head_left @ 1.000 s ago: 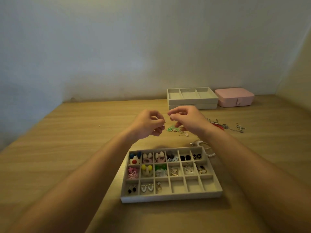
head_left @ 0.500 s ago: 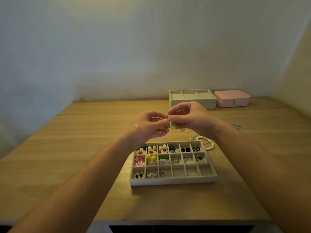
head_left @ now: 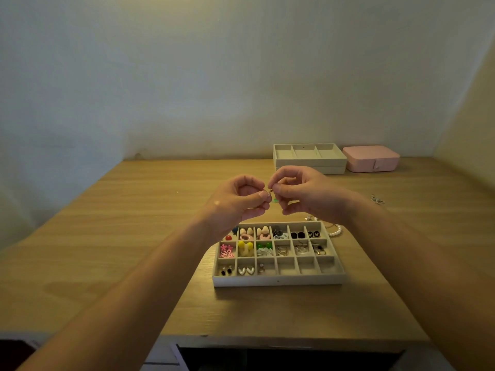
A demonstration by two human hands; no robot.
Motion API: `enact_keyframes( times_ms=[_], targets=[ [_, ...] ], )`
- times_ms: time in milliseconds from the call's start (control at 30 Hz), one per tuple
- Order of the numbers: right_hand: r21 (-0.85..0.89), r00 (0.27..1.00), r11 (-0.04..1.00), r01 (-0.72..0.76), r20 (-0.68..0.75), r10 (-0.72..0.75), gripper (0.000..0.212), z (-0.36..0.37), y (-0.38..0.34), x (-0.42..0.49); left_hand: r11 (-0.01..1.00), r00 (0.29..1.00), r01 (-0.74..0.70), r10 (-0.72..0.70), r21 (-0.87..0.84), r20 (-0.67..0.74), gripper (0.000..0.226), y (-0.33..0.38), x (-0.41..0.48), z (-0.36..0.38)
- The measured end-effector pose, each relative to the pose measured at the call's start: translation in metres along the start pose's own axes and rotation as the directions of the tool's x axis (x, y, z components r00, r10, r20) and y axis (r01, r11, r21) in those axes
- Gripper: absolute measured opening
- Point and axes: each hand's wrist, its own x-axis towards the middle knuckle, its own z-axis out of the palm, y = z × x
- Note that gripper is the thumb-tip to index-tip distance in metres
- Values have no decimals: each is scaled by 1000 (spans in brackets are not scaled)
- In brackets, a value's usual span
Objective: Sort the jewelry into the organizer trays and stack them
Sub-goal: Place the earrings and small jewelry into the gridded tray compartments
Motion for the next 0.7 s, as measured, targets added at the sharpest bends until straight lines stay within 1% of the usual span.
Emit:
enact_keyframes(
  times_ms=[67,233,367,467,533,600,700],
  targets=[
    [65,1000,998,-7,18,6,12,1,0,0,1000,1000,2,-2,0,-1,18,2,-2,-1],
    [112,1000,994,-16,17,14,12,2,-3,1,997,1000,-22,23,70,-14,19,2,-6,-3],
    [26,998,998,-61,26,60,14,3,-3,1,969,995,-84,95,233,-37,20,-1,-9,-1],
    [-9,992,993,-115,53,115,14,4,-2,1,897,981,-148,186,416,-53,18,-8,-10,0],
    [-31,986,990,-139,89,141,14,5,-1,1,848,970,-178,235,499,-54,18,-14,-11,0],
    [-56,980,987,-152,124,158,17,5,2,0,833,969,-182,243,523,-50,18,-19,-13,-2],
    [-93,976,985,-148,149,161,19,6,4,-3,865,980,-142,190,481,-52,17,-23,-17,-5]
  ],
)
